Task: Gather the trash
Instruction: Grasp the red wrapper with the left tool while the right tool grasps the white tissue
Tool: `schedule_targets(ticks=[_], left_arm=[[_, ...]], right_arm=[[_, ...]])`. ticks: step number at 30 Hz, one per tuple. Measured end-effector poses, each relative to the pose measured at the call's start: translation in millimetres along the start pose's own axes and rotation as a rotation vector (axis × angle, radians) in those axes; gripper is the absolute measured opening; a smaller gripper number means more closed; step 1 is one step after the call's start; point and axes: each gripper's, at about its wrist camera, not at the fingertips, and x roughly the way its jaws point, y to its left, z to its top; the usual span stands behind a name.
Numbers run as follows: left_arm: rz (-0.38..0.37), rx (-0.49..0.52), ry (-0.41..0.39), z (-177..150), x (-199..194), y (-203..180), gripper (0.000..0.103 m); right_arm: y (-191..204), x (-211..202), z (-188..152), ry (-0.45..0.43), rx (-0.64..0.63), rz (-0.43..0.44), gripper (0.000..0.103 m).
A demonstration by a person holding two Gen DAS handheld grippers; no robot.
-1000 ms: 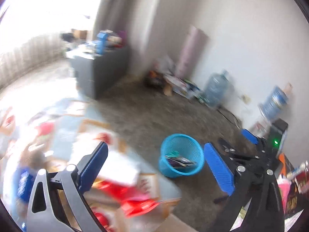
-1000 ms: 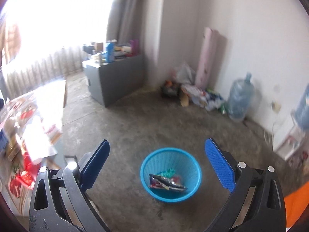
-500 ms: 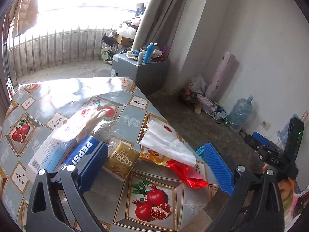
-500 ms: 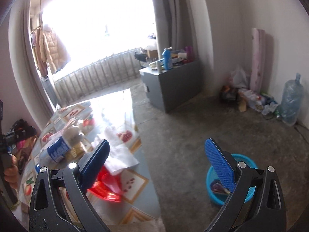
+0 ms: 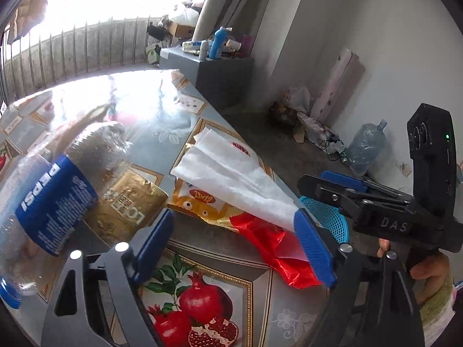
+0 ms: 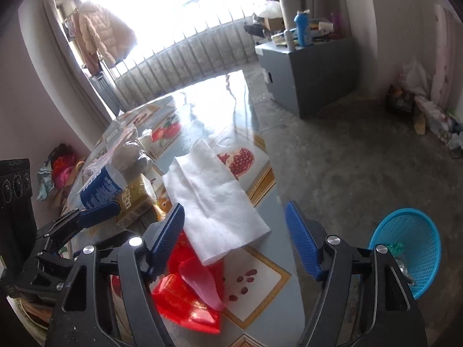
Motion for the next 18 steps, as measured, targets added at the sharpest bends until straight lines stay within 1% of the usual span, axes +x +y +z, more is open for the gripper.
schedule_targets(ticks=[1,2,3,4,5,6,8,9,10,11,12,14,18], left_arm=[[-0.012,-0.011,0.019,-1.4,5.3,1.0,0.065],[-0.027,-0.024,0.043,-3.3,10.5,1.8,0.062],[-0.043,-0.032,0.059,-5.6,14.6,2.2,0.057],[-0.051,-0.033,0.073,-7.8,18.5,2.0,0.053],[-0.050,-0.033,0.083,-9.2,21.4,1.9,0.051],[-0.050,-0.036,0.095,-10.7,25.1,2.0,0.046],[-0.052,-0.058,0.119,-13.6,32.9,4.8,0.036],[-0.055,-0.069,0.123,-14.5,35.1,7.0,0.034],[-0.052,-0.076,0.125,-15.6,37.4,8.7,0.028],[-0.050,-0.080,0.122,-16.4,38.2,10.1,0.022],[-0.055,-0.084,0.121,-17.0,38.3,11.1,0.020],[-0.064,-0.090,0.119,-18.1,36.9,11.7,0.012],[-0.064,-0.074,0.121,-26.6,27.7,9.8,0.006]], right_arm=[[-0.6,8.4,-1.0,0.024,0.004,0.004,0.058],[-1.7,15.4,-1.9,0.045,0.007,0.009,0.056],[-2.9,23.9,-3.1,0.069,0.014,0.012,0.051],[-7.7,28.6,-3.4,0.087,0.020,0.016,0.045],[-10.0,34.0,-4.9,0.106,0.025,0.021,0.041],[-11.1,36.7,-6.8,0.125,0.029,0.025,0.037],[-10.4,34.6,-8.8,0.118,0.015,0.010,0.030],[-9.4,33.3,-9.0,0.123,0.010,0.004,0.023],[-10.2,31.5,-9.0,0.127,0.013,0.004,0.016],[-10.7,30.0,-9.9,0.132,0.019,0.010,0.013],[-10.9,28.5,-11.8,0.146,0.030,0.019,0.004],[-11.2,25.9,-17.2,0.163,0.047,0.032,0.003],[-0.2,20.2,-31.9,0.179,0.047,0.053,0.001]])
